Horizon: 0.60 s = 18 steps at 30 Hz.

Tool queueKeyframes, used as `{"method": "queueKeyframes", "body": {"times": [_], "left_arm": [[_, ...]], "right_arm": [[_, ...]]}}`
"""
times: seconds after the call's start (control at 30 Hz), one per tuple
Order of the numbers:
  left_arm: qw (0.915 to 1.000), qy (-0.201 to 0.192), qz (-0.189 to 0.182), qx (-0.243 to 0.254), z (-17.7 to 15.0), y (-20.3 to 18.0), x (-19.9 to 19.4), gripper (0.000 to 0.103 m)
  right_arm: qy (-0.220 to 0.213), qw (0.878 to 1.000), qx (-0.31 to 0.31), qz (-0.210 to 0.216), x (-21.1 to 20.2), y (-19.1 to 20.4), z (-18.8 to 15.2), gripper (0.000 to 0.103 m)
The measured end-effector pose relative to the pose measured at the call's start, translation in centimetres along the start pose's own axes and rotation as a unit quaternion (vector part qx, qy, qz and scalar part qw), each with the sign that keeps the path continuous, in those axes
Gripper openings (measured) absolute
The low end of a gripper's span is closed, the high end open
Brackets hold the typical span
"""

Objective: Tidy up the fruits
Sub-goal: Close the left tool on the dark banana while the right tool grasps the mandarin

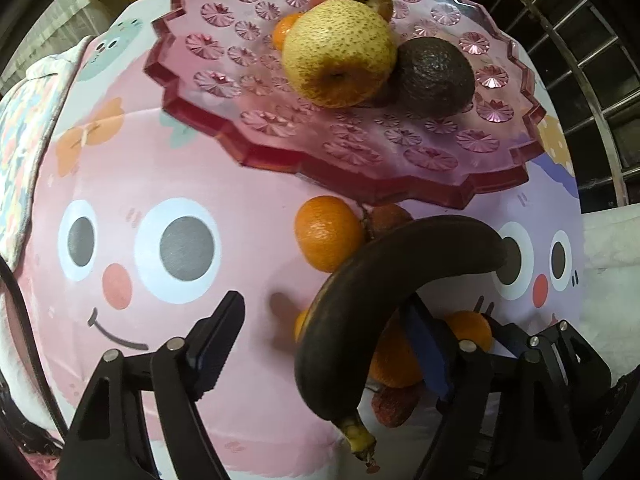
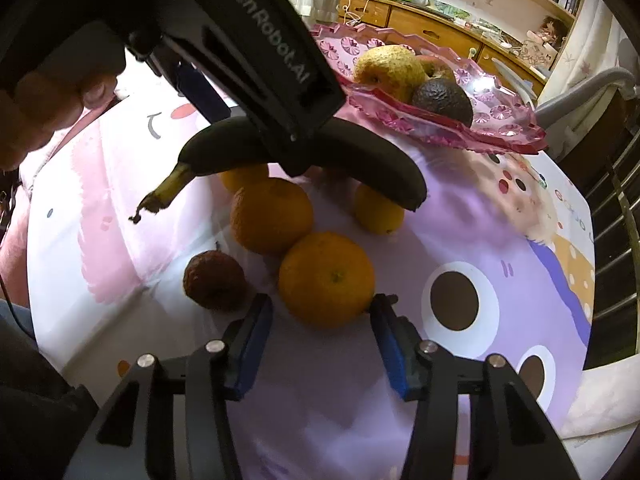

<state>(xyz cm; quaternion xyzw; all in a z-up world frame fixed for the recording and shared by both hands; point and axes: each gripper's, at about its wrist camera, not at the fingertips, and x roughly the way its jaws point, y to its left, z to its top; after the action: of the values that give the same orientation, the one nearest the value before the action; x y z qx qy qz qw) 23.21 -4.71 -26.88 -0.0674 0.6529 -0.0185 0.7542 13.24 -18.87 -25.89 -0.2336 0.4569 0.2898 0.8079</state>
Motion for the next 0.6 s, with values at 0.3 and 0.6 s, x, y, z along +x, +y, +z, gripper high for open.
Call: {"method": "queueKeyframes", "body": {"times": [0.3, 0.6], "left_arm": [[0.9984, -0.036, -0.041, 0.013, 1.1, -1.3, 0.4, 0.055], [0.9965, -0.060, -0.057, 0.014, 0.9, -1.9, 0.1, 0.037]], "right_arm": [[-0.013, 1.000, 0.009, 0.014, 0.2, -0.5, 0.2, 0.047], [-0.020, 0.999, 0.010, 0.027, 0.2, -0.9, 0.4, 0.045]]}}
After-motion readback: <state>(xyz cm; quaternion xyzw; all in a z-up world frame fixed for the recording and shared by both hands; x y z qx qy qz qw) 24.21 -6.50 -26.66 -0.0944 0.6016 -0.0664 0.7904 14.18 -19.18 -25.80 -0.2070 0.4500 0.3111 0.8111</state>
